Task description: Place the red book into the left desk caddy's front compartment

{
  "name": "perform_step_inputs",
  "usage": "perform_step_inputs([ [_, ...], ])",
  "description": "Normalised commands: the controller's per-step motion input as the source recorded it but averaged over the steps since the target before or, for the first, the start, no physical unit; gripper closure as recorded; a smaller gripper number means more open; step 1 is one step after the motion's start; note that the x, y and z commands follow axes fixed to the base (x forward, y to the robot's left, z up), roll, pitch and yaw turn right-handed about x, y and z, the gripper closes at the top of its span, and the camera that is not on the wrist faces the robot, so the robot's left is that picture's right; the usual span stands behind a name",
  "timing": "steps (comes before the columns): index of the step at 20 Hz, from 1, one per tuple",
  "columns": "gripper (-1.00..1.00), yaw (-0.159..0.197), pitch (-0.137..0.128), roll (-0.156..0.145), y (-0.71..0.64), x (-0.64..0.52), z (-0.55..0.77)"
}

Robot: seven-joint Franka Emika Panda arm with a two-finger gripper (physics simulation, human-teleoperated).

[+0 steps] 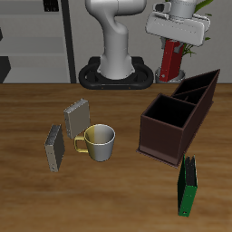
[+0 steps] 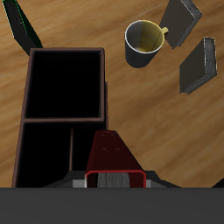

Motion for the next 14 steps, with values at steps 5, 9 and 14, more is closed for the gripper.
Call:
perform_step_inputs([
  [5, 1.0, -0.002, 0.008, 0.027, 0.16, 0.08, -0.04],
  [9, 1.0, -0.006, 0.027, 0.012, 0.08, 0.14, -0.08],
  [14, 1.0, 0.001, 0.022, 0.013, 0.07, 0.12, -0.11],
])
